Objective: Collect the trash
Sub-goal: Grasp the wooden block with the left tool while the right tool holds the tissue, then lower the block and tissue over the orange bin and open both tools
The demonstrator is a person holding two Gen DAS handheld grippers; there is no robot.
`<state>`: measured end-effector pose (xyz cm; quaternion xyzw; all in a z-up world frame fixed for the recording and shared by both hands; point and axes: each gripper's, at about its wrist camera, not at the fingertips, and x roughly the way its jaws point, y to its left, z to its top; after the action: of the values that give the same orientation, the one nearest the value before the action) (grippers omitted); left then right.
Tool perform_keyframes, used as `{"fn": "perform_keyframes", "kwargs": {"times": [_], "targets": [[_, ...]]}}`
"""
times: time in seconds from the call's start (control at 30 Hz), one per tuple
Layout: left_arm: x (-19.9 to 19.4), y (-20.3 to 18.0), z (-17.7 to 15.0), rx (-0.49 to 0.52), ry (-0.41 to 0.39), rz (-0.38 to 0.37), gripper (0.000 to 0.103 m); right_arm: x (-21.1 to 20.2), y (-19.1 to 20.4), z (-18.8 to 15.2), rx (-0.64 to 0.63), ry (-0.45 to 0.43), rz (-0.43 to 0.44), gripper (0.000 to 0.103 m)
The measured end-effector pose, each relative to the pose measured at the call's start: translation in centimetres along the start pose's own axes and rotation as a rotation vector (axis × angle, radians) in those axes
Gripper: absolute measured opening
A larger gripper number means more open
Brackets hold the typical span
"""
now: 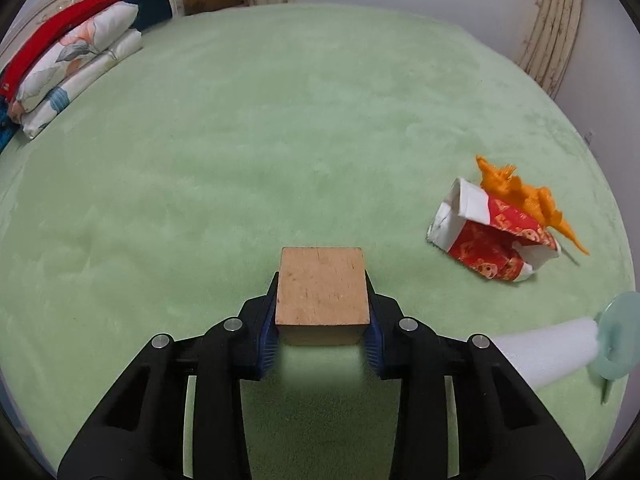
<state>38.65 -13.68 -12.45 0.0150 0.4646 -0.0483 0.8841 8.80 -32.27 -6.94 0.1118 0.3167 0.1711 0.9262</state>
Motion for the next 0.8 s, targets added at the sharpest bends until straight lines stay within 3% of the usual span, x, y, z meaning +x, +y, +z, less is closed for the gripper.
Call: {"fn": "perform_keyframes", "kwargs": {"times": [0.17,0.4,0.6,0.8], "targets": [[-2.6,-0.4,-1.0,0.063,-0.031,0.031,0.035,-0.8,0.3,-0.1,-0.001,-0.015,-0.004,0.035],[-9.8,0.2,-4.0,0.080,-0.073,-0.008,0.035,-3.0,1.8,-0.6,-0.023,-0.036,-0.003,0.035],[-19.3,1.3,-11.1,0.130,-0.125,-0.066,0.035,-5.4,4.0,-1.6,-0.061,-0.027,-0.004,0.035],[-25.2,1.9,-19.2,0.202,-0.124,-0.130,0.035,-7.4,5.8,-3.0,-0.067,-0.016,-0.008,0.035]]}}
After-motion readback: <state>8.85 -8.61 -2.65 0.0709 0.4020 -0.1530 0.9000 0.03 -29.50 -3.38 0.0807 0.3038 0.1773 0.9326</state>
